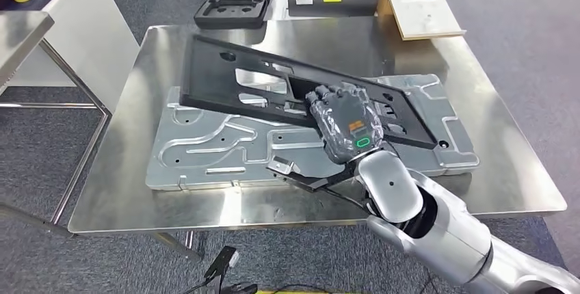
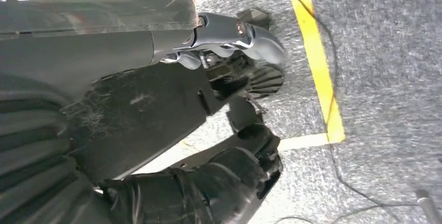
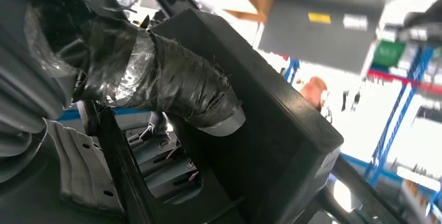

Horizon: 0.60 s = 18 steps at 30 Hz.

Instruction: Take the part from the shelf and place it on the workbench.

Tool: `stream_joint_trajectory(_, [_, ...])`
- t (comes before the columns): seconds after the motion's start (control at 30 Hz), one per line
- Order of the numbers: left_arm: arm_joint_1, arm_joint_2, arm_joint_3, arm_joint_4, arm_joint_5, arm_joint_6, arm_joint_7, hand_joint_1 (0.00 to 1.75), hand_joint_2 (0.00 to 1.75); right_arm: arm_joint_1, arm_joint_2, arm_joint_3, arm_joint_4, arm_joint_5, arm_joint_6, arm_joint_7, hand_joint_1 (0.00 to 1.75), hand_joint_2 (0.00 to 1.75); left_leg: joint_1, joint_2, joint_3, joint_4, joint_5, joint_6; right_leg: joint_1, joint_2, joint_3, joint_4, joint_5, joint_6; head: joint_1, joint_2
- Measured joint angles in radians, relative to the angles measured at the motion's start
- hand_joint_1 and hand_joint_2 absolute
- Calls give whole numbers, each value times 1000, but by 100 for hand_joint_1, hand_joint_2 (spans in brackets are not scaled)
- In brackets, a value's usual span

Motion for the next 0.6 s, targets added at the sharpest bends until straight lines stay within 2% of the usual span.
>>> stream_joint_trajectory(0.07, [-1,0,0,0,-1,-2,-2,0,175,-4,2,20,37,2,11,-6,175,175,2,1,-3,3,-4,-9,-1,0,0,-3,5,-13,0,0])
stream_joint_trajectory(0.1, [-2,0,0,0,-1,-3,-2,0,175,-7,4,31,57,4,18,-10,175,175,3,2,-9,17,-16,-14,-2,-1,1,-6,7,-19,-3,0])
stream_joint_trajectory(0.13, [-3,-1,0,0,-2,-5,-3,0,175,-9,7,41,78,5,24,-12,175,175,5,3,-24,53,-38,-19,-4,-2,3,-9,9,-24,-6,0])
stream_joint_trajectory(0.2, [-5,-3,0,0,-5,-7,-4,0,175,-5,11,60,124,7,30,-17,175,175,7,6,-80,175,-97,-27,-3,-5,4,-11,10,-28,-11,0])
stream_joint_trajectory(0.23, [-5,-4,0,0,-7,-8,-3,0,175,-1,12,68,146,7,30,-20,175,175,8,7,-109,236,-118,-29,-3,-6,4,-11,9,-29,-12,0])
stream_joint_trajectory(0.27, [-4,-6,0,0,-8,-8,-3,0,175,3,13,75,165,7,29,-23,175,175,8,7,-127,270,-122,-29,-2,-7,4,-11,9,-29,-12,0])
stream_joint_trajectory(0.3, [-4,-6,0,0,-8,-8,-3,0,175,6,13,81,181,6,29,-25,175,175,8,7,-127,267,-109,-29,-2,-7,4,-11,9,-29,-12,0])
stream_joint_trajectory(0.33, [-3,-7,0,0,-9,-8,-3,0,175,7,14,86,194,6,28,-27,175,175,8,8,-108,224,-79,-27,-2,-6,5,-11,9,-29,-12,0])
stream_joint_trajectory(0.37, [-4,-7,0,0,-9,-8,-3,0,175,6,16,89,205,6,28,-28,175,175,8,8,-75,155,-43,-24,-3,-5,6,-11,9,-28,-12,0])
stream_joint_trajectory(0.43, [-7,-7,0,0,-10,-8,-3,0,175,3,20,93,224,6,27,-28,175,175,5,7,-13,34,-3,-17,0,-2,5,-10,8,-23,-12,0])
stream_joint_trajectory(0.47, [-7,-7,0,0,-10,-8,-3,0,175,2,21,94,233,5,27,-28,175,175,3,6,0,5,1,-14,1,-2,4,-11,8,-19,-11,0])
stream_joint_trajectory(0.57, [-6,-8,0,0,-11,-13,-3,0,175,3,23,97,262,-6,33,-27,175,175,2,6,6,-10,4,2,1,-2,3,-16,10,-2,-11,0])
stream_joint_trajectory(0.6, [-6,-8,0,0,-11,-15,-3,0,175,4,21,98,273,-11,36,-27,131,131,4,6,9,-16,7,9,1,-2,0,-7,2,3,-10,0])
